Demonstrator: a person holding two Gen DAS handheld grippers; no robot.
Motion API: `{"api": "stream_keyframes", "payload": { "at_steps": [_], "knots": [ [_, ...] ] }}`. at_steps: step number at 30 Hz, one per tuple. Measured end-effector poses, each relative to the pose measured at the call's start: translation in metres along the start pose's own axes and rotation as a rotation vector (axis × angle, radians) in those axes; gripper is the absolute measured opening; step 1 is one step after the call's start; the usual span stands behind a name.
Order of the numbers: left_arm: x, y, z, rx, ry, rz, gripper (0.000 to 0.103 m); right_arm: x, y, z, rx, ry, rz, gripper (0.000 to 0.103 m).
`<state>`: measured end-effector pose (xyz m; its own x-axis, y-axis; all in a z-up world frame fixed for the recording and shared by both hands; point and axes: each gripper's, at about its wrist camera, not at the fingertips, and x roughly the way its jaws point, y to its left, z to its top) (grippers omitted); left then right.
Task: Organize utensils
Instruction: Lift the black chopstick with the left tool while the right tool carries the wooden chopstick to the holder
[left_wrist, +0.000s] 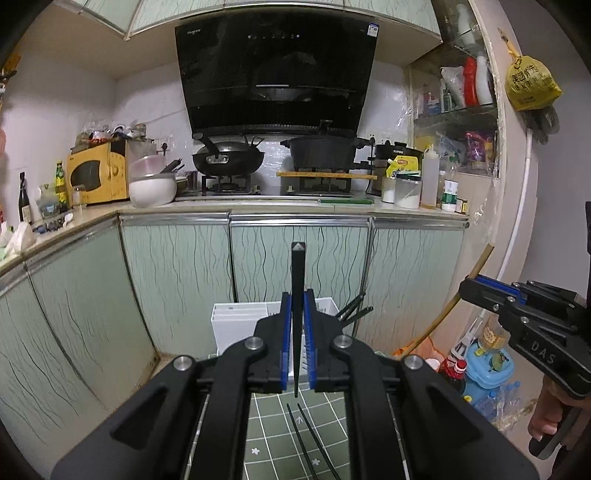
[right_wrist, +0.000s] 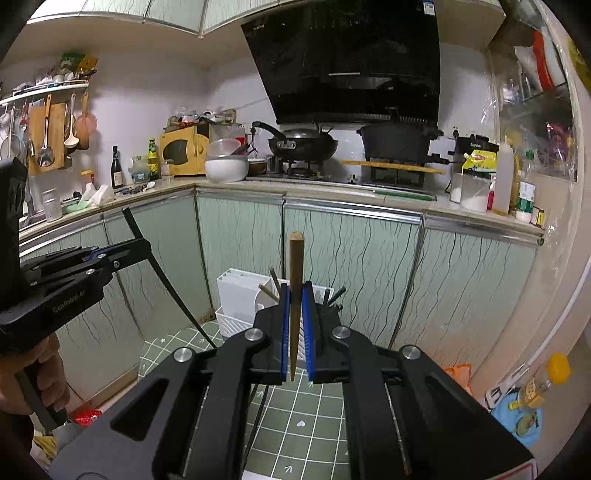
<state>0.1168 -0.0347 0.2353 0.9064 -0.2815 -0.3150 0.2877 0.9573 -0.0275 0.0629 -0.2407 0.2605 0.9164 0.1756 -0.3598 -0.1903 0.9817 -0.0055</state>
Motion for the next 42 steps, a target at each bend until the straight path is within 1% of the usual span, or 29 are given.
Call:
{"api": "stream_keyframes", "payload": {
  "at_steps": [3,8,13,16,22,26,30,36,42],
  "knots": [
    [0.005,0.000,0.004,0.008,0.009,0.007,0.006,0.000,-0.001,0.007,-0.005,0.001,-0.004,0.007],
    [0.022,0.002,0.001,0.016,0.034,0.016,0.006,0.007,-0.004,0.010,-0.001,0.006,-0.011,0.007],
    [0.039,0.007,0.005,0.004,0.037,0.016,0.006,0.022,-0.009,0.015,0.013,0.001,-0.002,0.007],
    [0.048,0.012,0.011,-0.023,0.033,0.005,0.006,0.035,-0.013,0.021,0.014,0.003,-0.003,0.006],
    [0.069,0.011,0.031,-0.032,0.020,-0.004,0.006,0.065,-0.023,0.033,0.018,0.001,-0.002,0.007],
    [0.091,0.005,0.046,-0.028,0.018,-0.019,0.006,0.090,-0.029,0.043,0.018,0.015,0.007,0.007],
    [0.114,-0.005,0.054,-0.016,0.021,-0.037,0.006,0.111,-0.034,0.050,0.015,0.016,0.008,0.007],
    [0.150,-0.016,0.062,0.002,0.026,-0.060,0.006,0.144,-0.049,0.057,0.029,0.022,0.016,0.007],
    [0.188,-0.013,0.054,-0.009,0.057,-0.068,0.006,0.173,-0.057,0.055,0.036,0.031,0.029,0.007]
  ]
}}
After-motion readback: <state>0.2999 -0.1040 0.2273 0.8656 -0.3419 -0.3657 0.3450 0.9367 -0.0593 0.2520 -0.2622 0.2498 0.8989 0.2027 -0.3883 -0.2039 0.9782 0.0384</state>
